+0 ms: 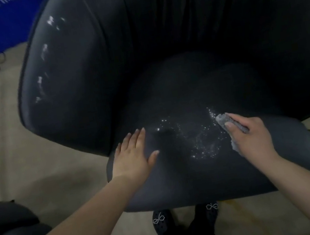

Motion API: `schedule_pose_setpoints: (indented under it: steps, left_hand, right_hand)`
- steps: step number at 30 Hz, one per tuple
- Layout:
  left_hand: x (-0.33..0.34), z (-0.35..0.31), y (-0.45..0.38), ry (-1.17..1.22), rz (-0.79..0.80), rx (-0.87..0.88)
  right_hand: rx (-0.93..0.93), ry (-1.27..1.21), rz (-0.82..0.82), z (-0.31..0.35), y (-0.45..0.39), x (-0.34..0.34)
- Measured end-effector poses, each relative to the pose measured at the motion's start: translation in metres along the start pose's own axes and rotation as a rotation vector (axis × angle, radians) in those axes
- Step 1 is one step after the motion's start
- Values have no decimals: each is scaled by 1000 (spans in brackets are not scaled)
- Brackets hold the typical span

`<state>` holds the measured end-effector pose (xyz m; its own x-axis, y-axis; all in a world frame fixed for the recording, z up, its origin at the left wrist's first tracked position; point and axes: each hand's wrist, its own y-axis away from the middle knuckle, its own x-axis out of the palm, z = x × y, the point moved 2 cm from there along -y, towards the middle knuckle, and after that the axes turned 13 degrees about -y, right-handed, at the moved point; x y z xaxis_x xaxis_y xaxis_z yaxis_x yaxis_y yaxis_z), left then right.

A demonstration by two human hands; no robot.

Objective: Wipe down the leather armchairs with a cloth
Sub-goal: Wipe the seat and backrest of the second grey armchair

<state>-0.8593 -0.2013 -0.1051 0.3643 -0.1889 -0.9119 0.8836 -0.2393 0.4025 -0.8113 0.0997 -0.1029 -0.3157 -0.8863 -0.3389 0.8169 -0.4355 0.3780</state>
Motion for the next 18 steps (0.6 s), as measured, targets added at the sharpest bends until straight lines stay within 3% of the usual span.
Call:
schedule_pose_setpoints:
  steps: [6,14,18]
  left_hand:
    - [57,3,-37,7,2,-34]
    - [84,15,-76,27,-21,36]
    - [91,21,-84,65,-10,48]
  right_hand:
    - [-88,16,32,-37,-27,45]
    - [-297,28,145,-45,-71,115]
    - [-509,146,183,-41,-92,146]
